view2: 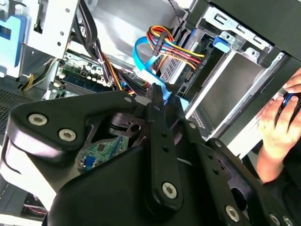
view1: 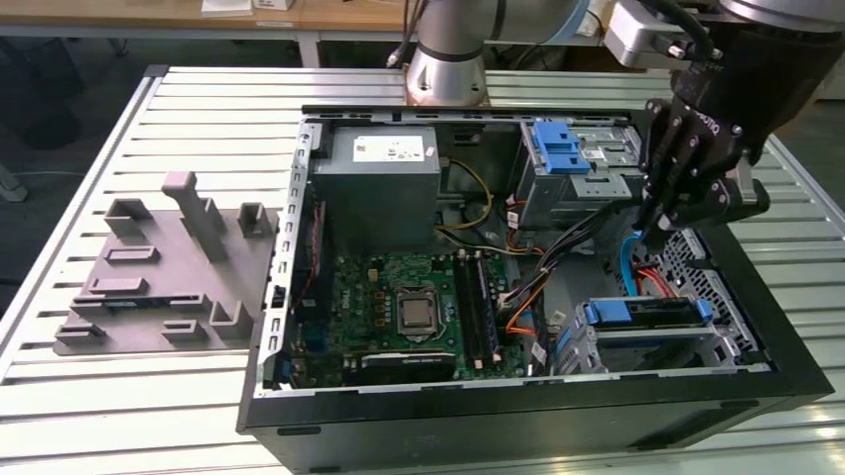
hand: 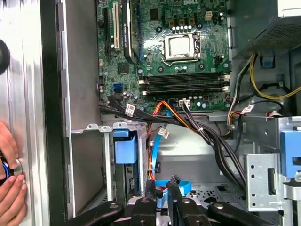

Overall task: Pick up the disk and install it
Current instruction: 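Insert the second disk wire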

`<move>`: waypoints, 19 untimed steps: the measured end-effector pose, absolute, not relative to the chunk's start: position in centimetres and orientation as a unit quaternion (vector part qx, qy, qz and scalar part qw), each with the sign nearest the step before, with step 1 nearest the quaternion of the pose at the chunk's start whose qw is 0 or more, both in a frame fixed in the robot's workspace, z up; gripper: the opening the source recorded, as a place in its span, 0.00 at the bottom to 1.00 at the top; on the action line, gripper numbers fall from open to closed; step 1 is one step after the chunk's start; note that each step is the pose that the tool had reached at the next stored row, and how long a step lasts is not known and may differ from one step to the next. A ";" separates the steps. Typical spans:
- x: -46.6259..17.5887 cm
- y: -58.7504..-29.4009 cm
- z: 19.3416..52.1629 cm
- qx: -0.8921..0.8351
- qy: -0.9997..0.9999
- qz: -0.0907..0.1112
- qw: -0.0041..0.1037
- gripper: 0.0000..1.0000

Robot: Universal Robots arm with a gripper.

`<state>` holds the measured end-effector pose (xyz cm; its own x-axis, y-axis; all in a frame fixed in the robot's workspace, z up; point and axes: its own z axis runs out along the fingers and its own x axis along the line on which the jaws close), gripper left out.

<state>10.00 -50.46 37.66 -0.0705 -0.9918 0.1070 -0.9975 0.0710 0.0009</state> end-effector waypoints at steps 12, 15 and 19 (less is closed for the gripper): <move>10.1 -51.1 36.9 0.680 -0.731 0.036 0.040 0.25; 10.1 -51.6 36.6 0.680 -0.731 0.036 0.040 0.25; 10.2 -52.0 36.2 0.680 -0.731 0.036 0.039 0.25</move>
<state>10.17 -52.01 36.16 -0.0713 -0.9918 0.1063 -0.9974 0.0718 0.0009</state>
